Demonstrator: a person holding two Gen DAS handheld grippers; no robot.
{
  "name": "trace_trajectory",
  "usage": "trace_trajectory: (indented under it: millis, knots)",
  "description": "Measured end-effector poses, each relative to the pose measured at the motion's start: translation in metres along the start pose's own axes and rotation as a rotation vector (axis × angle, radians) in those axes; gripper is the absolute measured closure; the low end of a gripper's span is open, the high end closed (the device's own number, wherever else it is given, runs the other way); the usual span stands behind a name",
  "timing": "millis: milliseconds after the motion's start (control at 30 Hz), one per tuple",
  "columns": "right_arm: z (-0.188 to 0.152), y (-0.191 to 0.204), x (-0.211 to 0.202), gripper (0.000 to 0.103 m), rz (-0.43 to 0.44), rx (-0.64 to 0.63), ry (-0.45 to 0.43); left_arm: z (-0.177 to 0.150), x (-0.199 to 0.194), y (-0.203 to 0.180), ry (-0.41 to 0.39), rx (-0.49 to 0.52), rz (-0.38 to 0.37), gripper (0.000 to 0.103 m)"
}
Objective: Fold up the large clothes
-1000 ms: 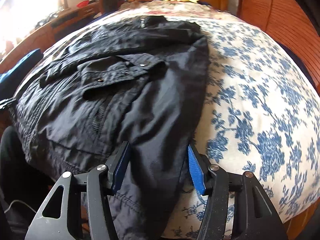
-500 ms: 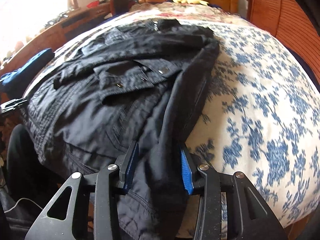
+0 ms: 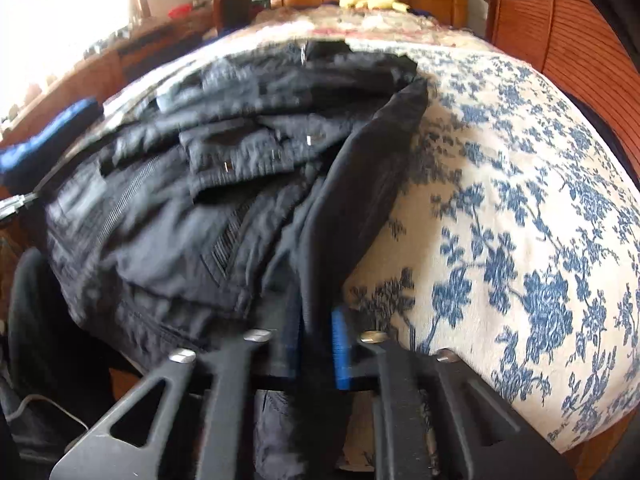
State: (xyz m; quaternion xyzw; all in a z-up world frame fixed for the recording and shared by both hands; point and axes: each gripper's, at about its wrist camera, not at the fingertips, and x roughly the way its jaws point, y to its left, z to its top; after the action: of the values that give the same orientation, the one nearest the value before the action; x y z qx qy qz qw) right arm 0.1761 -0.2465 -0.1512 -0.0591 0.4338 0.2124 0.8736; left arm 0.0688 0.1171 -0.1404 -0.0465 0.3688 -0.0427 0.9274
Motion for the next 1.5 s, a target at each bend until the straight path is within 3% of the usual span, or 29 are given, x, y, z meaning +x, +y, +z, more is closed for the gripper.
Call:
trace_trajectory:
  millis: [100, 167, 233, 400, 500, 700, 833, 1000, 1267, 1500]
  knots:
    - [0.012, -0.002, -0.02, 0.099, 0.049, 0.042, -0.085, 0.021, -0.021, -0.01, -0.055, 0.028, -0.004, 0.1]
    - [0.024, -0.002, -0.039, 0.1, 0.038, 0.067, -0.151, 0.035, -0.035, -0.016, -0.09, 0.044, -0.003, 0.101]
    - [0.037, 0.004, -0.056, 0.1, 0.006, 0.046, -0.191, 0.052, -0.052, -0.025, -0.131, 0.063, -0.007, 0.101]
    - [0.063, 0.015, -0.118, 0.1, 0.051, 0.027, -0.338, 0.083, -0.1, -0.046, -0.233, 0.119, -0.01, 0.101]
    - [0.071, 0.025, -0.159, 0.101, 0.047, -0.002, -0.418, 0.096, -0.135, -0.06, -0.309, 0.161, 0.032, 0.101]
    - [0.063, 0.04, -0.238, 0.1, 0.013, -0.056, -0.535, 0.104, -0.2, -0.077, -0.413, 0.198, 0.009, 0.101]
    - [0.052, 0.045, -0.272, 0.1, -0.001, -0.077, -0.571, 0.102, -0.214, -0.083, -0.425, 0.201, -0.032, 0.101]
    - [0.051, 0.054, -0.237, 0.1, -0.052, -0.129, -0.501, 0.108, -0.17, -0.075, -0.366, 0.182, -0.045, 0.1]
    - [0.077, 0.024, -0.129, 0.1, -0.153, -0.105, -0.395, 0.131, -0.072, -0.045, -0.296, 0.101, -0.005, 0.1]
    - [0.136, -0.009, -0.064, 0.1, -0.198, -0.022, -0.386, 0.163, -0.034, -0.046, -0.377, 0.075, -0.012, 0.1]
